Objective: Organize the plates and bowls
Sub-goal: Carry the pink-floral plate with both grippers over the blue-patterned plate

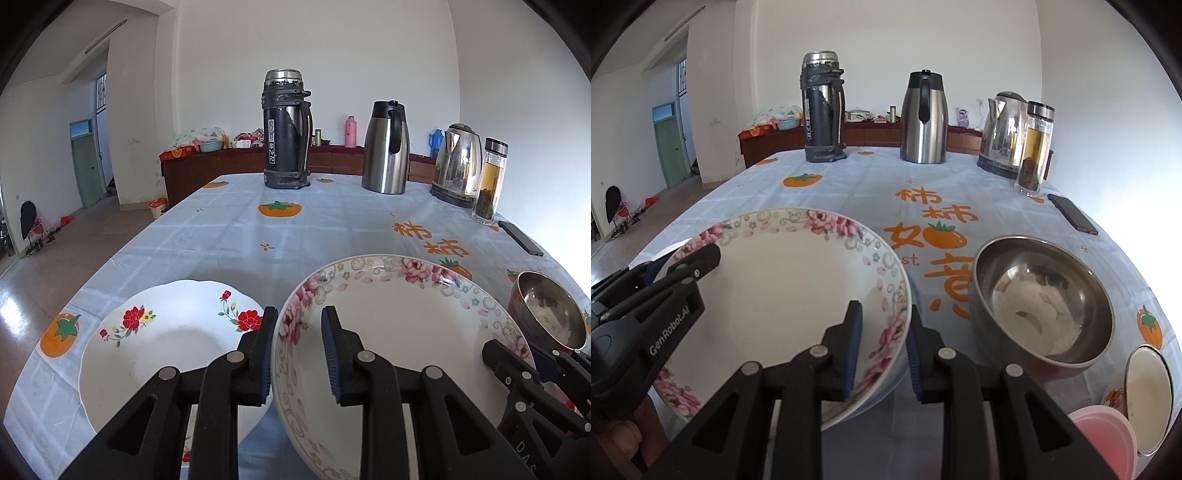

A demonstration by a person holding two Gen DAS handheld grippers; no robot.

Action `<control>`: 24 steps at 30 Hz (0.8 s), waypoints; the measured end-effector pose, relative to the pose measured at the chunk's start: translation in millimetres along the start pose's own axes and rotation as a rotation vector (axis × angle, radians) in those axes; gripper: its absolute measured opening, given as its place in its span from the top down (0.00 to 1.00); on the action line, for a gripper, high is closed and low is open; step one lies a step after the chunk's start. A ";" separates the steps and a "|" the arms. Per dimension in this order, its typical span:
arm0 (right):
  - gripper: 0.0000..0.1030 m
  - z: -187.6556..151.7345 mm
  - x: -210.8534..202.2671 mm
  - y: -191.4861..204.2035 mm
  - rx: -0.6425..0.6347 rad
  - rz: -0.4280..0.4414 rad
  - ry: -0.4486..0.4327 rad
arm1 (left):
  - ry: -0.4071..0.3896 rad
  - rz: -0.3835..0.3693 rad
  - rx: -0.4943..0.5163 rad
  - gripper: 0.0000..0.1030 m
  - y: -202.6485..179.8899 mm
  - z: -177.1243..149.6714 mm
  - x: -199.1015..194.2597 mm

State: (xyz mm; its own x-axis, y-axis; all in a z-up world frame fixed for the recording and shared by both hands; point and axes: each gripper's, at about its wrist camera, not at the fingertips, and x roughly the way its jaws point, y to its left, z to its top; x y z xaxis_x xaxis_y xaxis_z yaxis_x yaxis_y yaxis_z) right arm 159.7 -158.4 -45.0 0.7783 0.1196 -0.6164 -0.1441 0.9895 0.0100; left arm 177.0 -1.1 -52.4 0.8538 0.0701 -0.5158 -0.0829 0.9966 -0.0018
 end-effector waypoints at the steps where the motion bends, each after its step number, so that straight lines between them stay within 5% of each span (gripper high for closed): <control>1: 0.77 0.0 0.2 0.1 0.001 -0.002 0.002 | 0.002 -0.005 -0.002 0.74 0.3 0.2 0.8; 24: 0.76 1.5 7.7 0.3 0.009 -0.035 0.037 | 0.077 -0.062 -0.014 0.74 -2.0 2.7 18.8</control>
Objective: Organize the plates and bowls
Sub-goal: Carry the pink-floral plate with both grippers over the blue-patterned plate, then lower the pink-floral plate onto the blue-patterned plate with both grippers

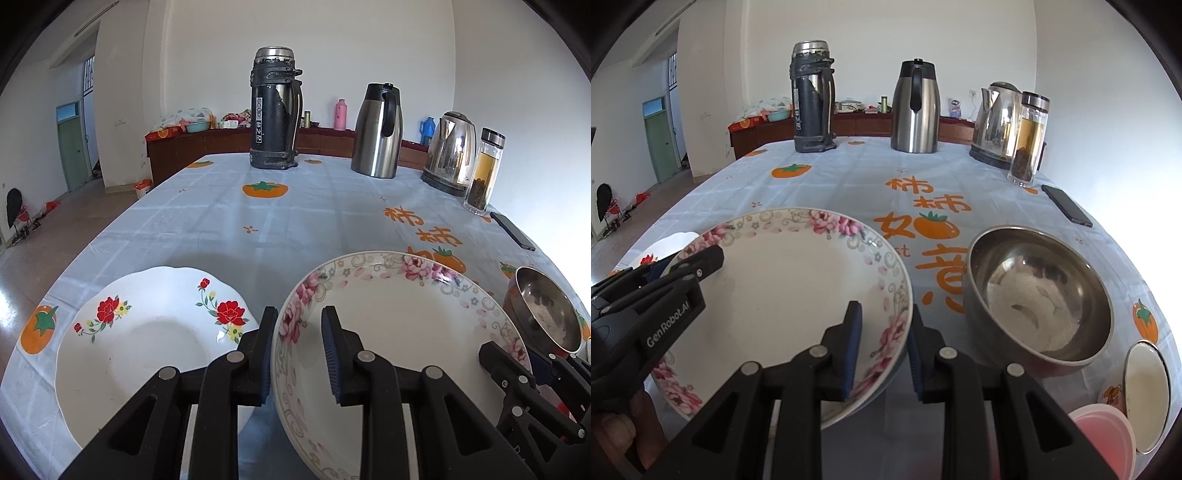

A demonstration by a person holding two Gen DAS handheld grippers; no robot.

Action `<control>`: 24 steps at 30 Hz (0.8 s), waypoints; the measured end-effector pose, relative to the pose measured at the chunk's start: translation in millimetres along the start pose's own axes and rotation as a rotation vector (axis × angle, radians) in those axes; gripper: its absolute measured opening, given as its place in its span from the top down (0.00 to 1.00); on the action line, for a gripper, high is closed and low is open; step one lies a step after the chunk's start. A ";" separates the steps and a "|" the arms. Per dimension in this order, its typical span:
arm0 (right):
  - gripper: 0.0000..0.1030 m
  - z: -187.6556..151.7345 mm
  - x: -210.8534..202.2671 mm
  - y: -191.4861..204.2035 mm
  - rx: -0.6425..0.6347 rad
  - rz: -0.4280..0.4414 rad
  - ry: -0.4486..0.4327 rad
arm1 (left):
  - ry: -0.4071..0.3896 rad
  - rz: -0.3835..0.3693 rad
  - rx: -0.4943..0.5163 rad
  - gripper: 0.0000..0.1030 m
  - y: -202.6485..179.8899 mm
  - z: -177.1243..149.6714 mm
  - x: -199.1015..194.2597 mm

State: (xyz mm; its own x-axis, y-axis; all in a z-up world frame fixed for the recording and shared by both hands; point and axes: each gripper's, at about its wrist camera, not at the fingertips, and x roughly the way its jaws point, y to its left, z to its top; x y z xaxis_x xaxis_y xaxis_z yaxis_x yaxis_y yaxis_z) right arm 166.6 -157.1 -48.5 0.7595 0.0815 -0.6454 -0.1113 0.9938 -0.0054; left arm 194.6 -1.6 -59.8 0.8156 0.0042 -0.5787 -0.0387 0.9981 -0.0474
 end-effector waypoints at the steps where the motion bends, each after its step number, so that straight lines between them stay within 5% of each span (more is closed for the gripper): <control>1: 0.76 0.1 0.3 0.0 0.000 0.000 0.000 | 0.002 0.001 0.002 0.74 -0.1 0.2 1.1; 24: 0.75 0.0 1.2 1.1 -0.009 -0.021 0.003 | 0.071 -0.017 -0.005 0.74 0.6 -0.8 12.9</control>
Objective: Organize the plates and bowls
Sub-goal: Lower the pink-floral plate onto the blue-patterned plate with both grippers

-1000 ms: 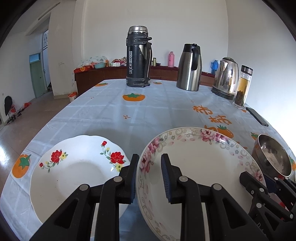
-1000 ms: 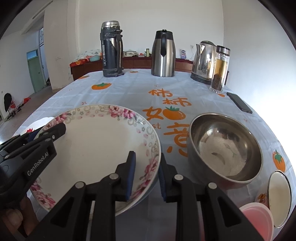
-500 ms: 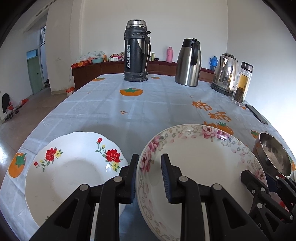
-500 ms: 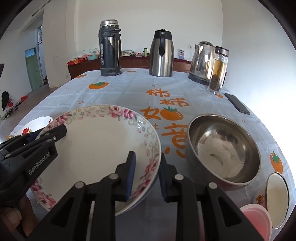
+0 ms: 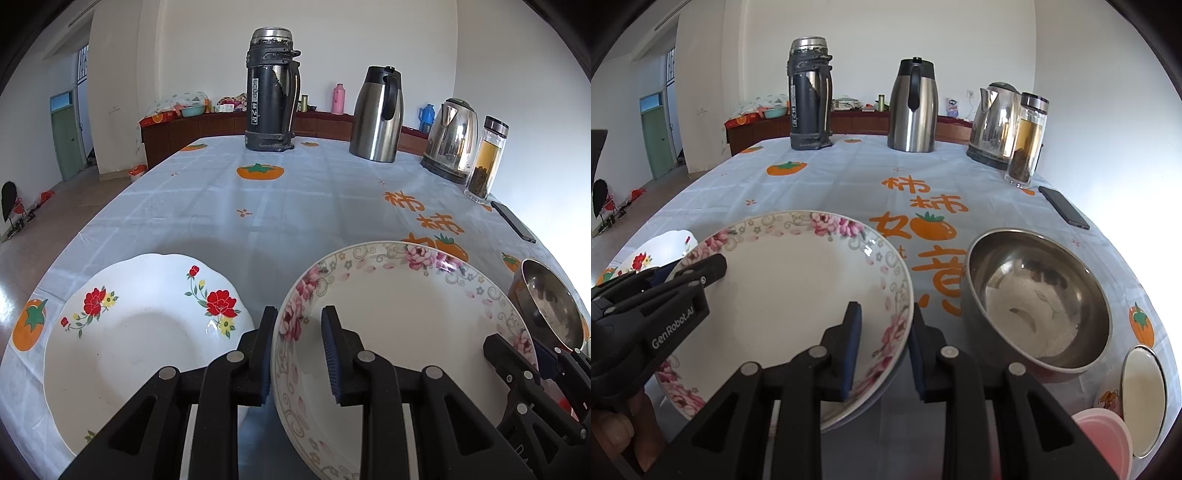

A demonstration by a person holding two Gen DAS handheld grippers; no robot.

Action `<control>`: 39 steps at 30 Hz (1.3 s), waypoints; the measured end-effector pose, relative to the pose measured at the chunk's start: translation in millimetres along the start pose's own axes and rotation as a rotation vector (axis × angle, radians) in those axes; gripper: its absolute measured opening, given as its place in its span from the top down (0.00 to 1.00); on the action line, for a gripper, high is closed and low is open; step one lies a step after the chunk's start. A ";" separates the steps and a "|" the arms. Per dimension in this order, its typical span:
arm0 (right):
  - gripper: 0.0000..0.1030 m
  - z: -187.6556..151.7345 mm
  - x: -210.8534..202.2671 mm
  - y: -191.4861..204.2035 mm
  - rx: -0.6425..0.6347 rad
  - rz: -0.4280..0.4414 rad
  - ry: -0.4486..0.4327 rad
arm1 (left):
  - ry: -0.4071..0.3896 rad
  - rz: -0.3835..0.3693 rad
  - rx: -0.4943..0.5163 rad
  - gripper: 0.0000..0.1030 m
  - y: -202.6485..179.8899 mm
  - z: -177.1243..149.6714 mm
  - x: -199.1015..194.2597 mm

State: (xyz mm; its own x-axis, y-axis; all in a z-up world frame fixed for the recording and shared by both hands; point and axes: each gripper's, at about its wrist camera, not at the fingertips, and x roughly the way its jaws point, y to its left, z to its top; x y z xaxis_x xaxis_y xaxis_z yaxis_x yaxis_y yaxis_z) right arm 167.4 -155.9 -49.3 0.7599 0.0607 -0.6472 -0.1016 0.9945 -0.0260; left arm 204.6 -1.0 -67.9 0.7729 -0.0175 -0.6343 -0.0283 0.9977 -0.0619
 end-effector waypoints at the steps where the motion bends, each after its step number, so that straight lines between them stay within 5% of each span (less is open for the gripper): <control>1: 0.75 0.1 0.1 0.0 0.000 0.000 0.000 | -0.003 0.004 0.003 0.74 -0.8 -0.2 -0.9; 39: 0.72 -0.2 7.6 -6.6 0.016 -0.002 0.027 | -0.008 0.083 0.107 0.74 -19.2 -1.5 0.9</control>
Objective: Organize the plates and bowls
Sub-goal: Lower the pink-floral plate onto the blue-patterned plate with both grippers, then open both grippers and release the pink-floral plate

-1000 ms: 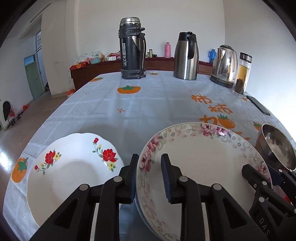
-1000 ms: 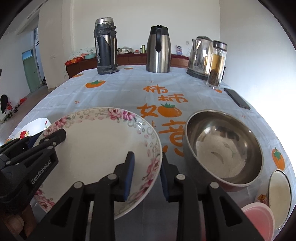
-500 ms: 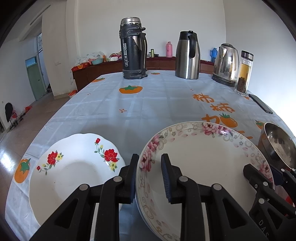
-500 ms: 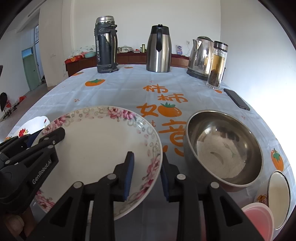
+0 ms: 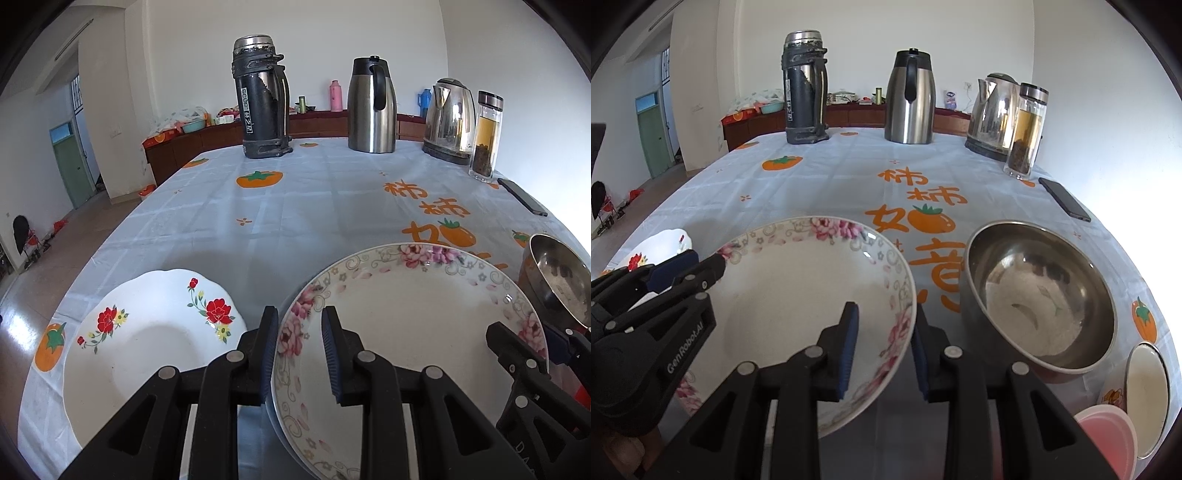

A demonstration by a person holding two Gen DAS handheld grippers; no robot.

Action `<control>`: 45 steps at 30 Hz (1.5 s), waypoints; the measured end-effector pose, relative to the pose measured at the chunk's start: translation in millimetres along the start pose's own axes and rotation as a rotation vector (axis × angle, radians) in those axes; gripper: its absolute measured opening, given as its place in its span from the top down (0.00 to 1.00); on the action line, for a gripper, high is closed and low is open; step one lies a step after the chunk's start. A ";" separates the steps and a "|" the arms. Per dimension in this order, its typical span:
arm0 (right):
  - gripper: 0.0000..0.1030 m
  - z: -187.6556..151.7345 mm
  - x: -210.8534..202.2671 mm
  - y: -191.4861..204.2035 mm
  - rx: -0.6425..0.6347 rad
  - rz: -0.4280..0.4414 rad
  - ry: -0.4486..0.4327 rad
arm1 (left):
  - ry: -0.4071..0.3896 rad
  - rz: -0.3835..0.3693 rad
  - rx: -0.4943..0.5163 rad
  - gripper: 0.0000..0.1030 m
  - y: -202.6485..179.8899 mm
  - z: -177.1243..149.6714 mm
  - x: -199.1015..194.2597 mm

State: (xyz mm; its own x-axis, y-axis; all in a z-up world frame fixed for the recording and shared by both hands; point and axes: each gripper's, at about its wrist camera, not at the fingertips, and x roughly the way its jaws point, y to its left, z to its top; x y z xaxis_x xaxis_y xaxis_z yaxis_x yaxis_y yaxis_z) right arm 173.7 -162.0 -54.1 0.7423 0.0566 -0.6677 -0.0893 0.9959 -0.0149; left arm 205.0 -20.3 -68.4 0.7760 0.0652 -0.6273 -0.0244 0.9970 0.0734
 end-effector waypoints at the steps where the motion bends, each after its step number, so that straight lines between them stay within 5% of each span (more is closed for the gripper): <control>1: 0.72 -0.2 -0.3 0.1 -0.001 -0.001 0.000 | 0.000 -0.001 -0.001 0.74 0.6 -0.1 0.0; 24: 0.72 -0.8 0.6 4.7 -0.024 0.010 -0.007 | -0.002 -0.022 -0.055 0.72 11.1 0.2 -1.4; 40: 0.51 -3.6 -8.4 20.8 -0.095 0.023 -0.057 | -0.013 -0.052 -0.106 0.71 22.4 -1.3 -4.7; 43: 0.51 -3.3 -10.4 18.8 -0.085 0.030 -0.071 | -0.046 -0.047 -0.132 0.63 27.3 -2.4 -11.2; 45: 0.49 -3.7 -14.6 17.1 -0.076 0.037 -0.094 | -0.082 -0.036 -0.137 0.47 27.9 -3.6 -18.4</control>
State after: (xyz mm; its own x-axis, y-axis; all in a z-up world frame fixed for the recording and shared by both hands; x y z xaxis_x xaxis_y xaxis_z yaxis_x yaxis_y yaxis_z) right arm 158.9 -146.1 -47.4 0.7961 0.1029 -0.5964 -0.1653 0.9849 -0.0508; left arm 187.8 6.5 -57.6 0.8265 0.0314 -0.5620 -0.0773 0.9953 -0.0581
